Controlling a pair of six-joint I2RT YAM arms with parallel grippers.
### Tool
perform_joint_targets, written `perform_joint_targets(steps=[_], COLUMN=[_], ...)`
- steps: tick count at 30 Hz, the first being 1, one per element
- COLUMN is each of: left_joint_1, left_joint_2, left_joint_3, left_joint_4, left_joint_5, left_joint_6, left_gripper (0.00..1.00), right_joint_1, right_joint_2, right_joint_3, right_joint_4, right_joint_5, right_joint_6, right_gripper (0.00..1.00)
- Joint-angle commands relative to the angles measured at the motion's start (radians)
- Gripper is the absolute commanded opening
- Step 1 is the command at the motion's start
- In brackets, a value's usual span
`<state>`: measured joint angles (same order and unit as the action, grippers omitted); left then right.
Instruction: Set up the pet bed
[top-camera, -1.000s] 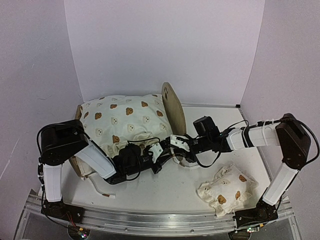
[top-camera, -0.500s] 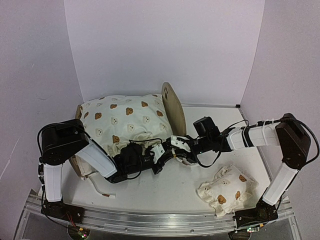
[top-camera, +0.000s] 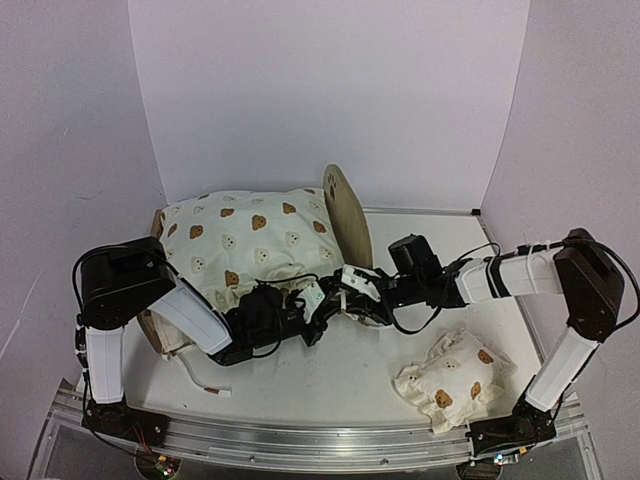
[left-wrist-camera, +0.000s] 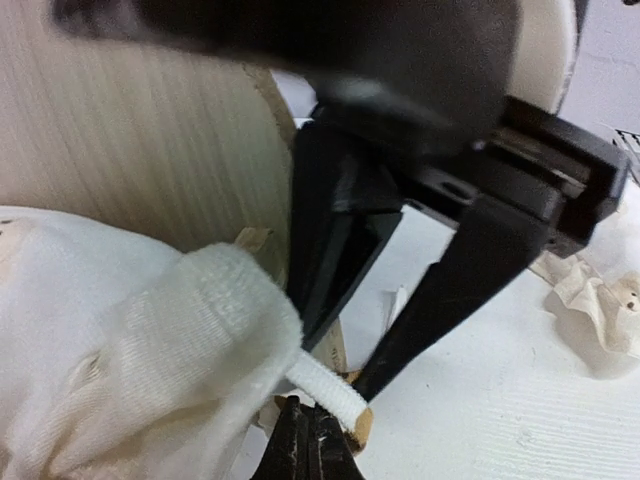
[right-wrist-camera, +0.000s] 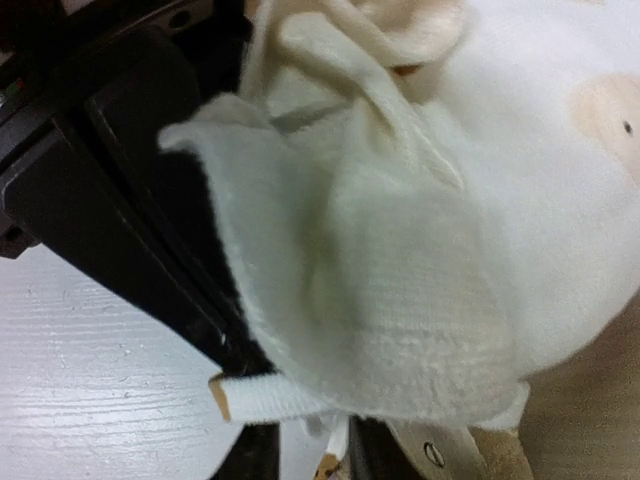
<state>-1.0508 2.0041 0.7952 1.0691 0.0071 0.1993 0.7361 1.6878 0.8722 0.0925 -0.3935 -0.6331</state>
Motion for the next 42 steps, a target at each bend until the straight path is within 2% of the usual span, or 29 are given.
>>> perform_joint_targets(steps=[1, 3, 5, 11, 14, 16, 17, 20, 26, 31, 34, 40, 42], left_joint_1=[0.005, 0.005, 0.004, 0.003, 0.003, 0.003, 0.003, 0.003, 0.003, 0.003, 0.003, 0.003, 0.003], left_joint_2=[-0.064, -0.060, -0.059, -0.082, -0.089, -0.096, -0.100, -0.107, -0.102, -0.094, -0.094, -0.093, -0.094], left_joint_3=[-0.006, 0.000, 0.002, -0.006, -0.013, -0.017, -0.021, -0.024, -0.019, -0.008, -0.006, -0.006, -0.007], left_joint_4=[0.000, 0.000, 0.000, 0.000, 0.000, 0.000, 0.000, 0.001, 0.000, 0.000, 0.000, 0.000, 0.000], left_joint_5=[-0.083, -0.078, -0.073, -0.061, -0.057, -0.054, -0.050, -0.035, -0.024, -0.013, -0.010, -0.018, -0.022], left_joint_6=[-0.093, -0.115, -0.137, -0.184, -0.213, -0.232, -0.238, -0.245, -0.251, -0.261, -0.265, -0.268, -0.268], left_gripper=[0.00, 0.00, 0.00, 0.00, 0.00, 0.00, 0.00, 0.00, 0.00, 0.00, 0.00, 0.00, 0.00], right_joint_1=[0.019, 0.019, 0.019, 0.030, 0.069, 0.067, 0.063, 0.033, -0.014, -0.014, -0.012, 0.034, 0.061], right_joint_2=[-0.118, -0.156, -0.195, -0.198, -0.165, -0.167, -0.174, -0.133, 0.010, 0.065, 0.073, 0.027, 0.000], right_joint_3=[-0.075, -0.113, -0.149, -0.250, -0.257, -0.257, -0.266, -0.265, -0.204, -0.196, -0.233, -0.302, -0.311], right_joint_4=[0.088, 0.077, 0.050, 0.110, 0.168, 0.168, 0.171, 0.185, 0.172, 0.231, 0.276, 0.322, 0.261], right_joint_5=[0.147, 0.210, 0.241, 0.252, 0.341, 0.475, 0.508, 0.441, 0.287, 0.283, 0.337, 0.353, 0.339], right_joint_6=[0.221, 0.358, 0.447, 0.574, 0.569, 0.620, 0.669, 0.715, 0.722, 0.718, 0.759, 0.819, 0.868], right_gripper=[0.38, 0.49, 0.55, 0.56, 0.56, 0.54, 0.57, 0.67, 0.75, 0.78, 0.70, 0.31, 0.28])
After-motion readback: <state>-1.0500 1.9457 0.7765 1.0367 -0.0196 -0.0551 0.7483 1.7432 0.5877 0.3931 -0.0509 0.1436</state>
